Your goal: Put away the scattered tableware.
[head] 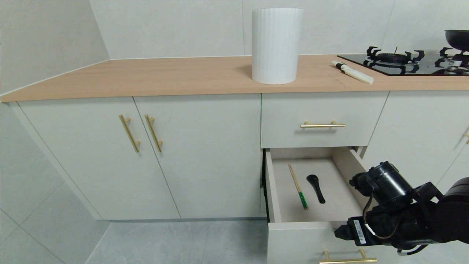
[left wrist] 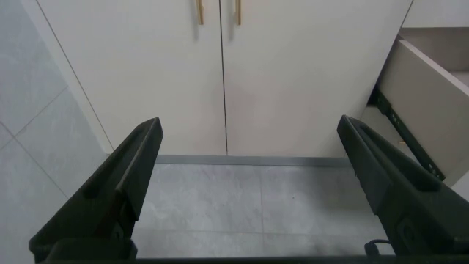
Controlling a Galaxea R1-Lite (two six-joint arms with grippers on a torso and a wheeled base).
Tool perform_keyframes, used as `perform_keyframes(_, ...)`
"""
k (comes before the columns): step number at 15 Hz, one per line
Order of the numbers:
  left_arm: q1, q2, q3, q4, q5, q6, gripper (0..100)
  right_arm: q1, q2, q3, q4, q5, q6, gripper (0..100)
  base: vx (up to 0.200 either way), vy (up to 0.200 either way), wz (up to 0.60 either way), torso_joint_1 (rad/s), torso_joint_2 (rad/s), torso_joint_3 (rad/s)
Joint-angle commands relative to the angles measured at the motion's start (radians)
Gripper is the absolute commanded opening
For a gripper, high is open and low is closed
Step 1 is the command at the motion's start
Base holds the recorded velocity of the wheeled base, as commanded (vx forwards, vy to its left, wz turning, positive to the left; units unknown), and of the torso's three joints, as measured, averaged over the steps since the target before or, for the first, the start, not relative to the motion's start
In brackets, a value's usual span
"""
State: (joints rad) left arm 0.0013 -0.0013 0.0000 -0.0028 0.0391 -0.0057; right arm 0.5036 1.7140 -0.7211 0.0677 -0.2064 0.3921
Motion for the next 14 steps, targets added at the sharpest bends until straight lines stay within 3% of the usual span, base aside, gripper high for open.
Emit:
perform_keyframes(1, 0.0, 0.001, 0.0, 0.0, 0.001, 0.0, 100, 0.0, 0.035, -0.003, -0.032, -0.001, -0.022, 100, 0.0, 0.0, 0.0, 0.0, 0.0, 0.0)
perform_keyframes(5, 0.0, 0.001, 0.0, 0.0, 0.001, 0.0, 100, -0.034, 0.102, -0.051, -0.135, -0.001, -0.09, 100, 0.0, 0.0, 0.0, 0.0, 0.0, 0.0)
perform_keyframes(14, 0.0, 0.001, 0.0, 0.0, 0.001, 0.0, 100, -0.108, 0.312, -0.285, -0.226, 0.001, -0.139, 100, 0.0, 0.0, 0.0, 0.0, 0.0, 0.0)
